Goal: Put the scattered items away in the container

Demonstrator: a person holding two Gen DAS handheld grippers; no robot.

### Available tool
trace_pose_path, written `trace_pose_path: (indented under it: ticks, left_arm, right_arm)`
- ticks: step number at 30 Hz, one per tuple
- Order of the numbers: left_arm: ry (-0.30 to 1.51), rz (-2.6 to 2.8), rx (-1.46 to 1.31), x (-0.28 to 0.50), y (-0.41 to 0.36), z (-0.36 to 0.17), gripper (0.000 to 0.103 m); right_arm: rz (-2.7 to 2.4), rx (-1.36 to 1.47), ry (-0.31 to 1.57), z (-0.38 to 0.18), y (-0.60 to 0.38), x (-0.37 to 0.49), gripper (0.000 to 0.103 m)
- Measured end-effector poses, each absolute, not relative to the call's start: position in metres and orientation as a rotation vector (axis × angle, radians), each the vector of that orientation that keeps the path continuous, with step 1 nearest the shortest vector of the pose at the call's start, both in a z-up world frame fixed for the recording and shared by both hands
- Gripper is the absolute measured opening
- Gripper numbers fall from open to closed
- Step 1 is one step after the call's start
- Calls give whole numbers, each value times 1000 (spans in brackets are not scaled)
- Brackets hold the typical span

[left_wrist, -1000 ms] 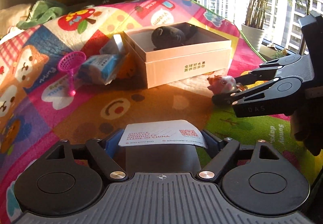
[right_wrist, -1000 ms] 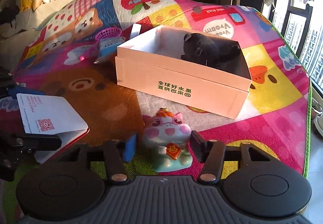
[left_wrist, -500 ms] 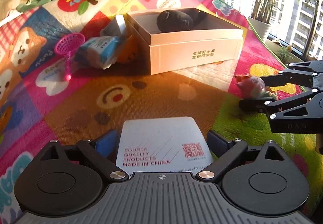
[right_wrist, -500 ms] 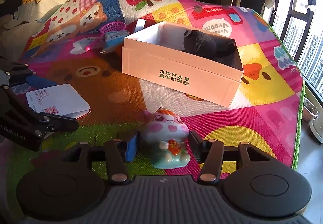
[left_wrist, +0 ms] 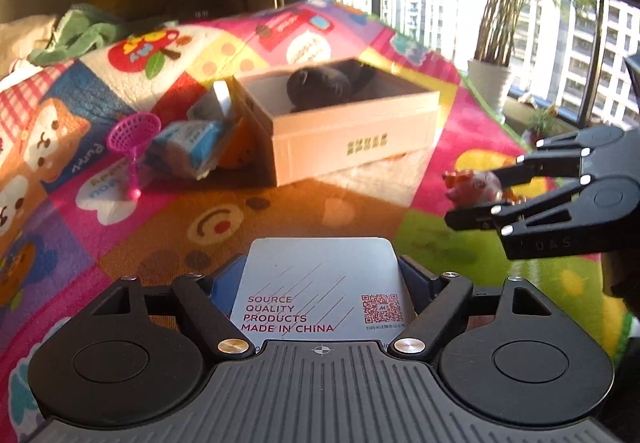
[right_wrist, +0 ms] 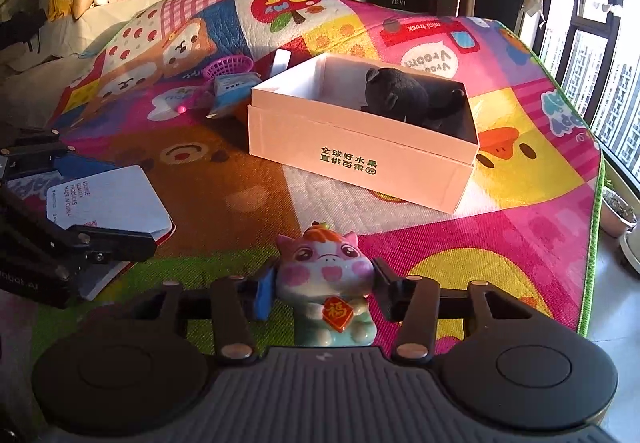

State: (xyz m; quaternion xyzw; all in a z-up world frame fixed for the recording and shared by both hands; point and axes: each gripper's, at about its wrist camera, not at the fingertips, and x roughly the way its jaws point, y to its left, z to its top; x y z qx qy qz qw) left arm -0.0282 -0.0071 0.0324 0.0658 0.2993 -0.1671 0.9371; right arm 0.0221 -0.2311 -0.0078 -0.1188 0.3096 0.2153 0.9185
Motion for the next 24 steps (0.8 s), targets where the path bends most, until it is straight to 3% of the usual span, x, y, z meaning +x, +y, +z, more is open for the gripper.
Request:
trace_pose_path:
  ticks: [13,24]
  left_arm:
    - [323,-411,180,-52,-28,124,85]
    - [419,-449,35,91,-38,138,85]
  right_arm:
    - [361,-208,404,60,-265,-27,48]
    - [320,-128,302,94,-269,49,49]
